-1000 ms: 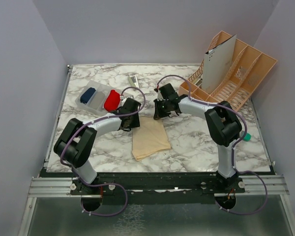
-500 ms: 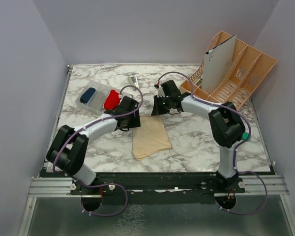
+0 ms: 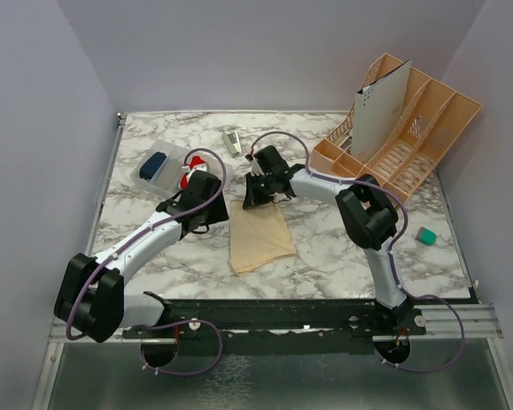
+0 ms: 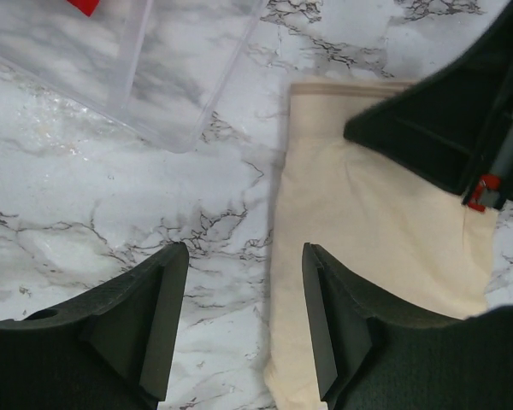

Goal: Roll the underwear
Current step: Fold the underwear at the center of the board.

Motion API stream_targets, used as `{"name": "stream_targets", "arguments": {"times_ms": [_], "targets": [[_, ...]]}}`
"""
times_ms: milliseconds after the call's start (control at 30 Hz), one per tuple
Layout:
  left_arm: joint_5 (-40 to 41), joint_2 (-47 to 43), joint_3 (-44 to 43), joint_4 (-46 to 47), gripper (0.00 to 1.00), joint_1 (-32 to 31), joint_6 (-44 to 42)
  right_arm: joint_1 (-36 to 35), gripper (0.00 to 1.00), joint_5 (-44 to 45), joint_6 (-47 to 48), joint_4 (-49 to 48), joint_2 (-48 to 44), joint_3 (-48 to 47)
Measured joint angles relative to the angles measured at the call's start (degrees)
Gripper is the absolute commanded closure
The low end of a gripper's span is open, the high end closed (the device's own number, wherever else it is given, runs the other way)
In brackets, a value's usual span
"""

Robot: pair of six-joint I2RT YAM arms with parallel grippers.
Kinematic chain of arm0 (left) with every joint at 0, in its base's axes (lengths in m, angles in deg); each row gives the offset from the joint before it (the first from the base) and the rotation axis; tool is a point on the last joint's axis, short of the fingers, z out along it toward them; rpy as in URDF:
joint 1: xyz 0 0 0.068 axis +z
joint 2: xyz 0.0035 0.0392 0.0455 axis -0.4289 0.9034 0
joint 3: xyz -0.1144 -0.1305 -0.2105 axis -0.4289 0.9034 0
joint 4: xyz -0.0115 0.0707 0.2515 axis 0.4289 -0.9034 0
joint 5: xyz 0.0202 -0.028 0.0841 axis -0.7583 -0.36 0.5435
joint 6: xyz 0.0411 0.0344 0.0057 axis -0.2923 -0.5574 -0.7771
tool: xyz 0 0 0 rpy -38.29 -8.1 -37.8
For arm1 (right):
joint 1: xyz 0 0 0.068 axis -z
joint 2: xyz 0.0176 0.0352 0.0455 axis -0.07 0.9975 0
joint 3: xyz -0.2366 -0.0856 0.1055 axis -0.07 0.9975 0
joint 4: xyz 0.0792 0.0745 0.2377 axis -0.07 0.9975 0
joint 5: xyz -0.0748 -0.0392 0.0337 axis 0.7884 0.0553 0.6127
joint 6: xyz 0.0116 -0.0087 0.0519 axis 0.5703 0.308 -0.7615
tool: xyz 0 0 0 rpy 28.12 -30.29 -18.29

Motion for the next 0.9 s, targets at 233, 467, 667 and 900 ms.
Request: {"name": "stream_targets", "arguments": {"times_ms": [233,467,667,900], "targets": [[-0.66,-0.57,0.00,0.20,0.37,0.44,-0.04,-0.98,0.92,2.45,2.67,2.62,3.17,-6.67],[-6.84,-0.50,-0.02,3.41,0.36,0.44,-0.76,-1.01,0.91,3.63,3.08,3.45,-2.99,-3.74],[-16.92,3.23,-1.14,10.23,0.37,0.44,-1.68,0.52,0.93,9.86,4.20,3.91,-9.73,-3.61],[-26.12,14.73,-3.91,18.47,0.43,0.44,-2.27,2.05,0.95,17.14,4.50,6.73,-8.04,-0.31]]}}
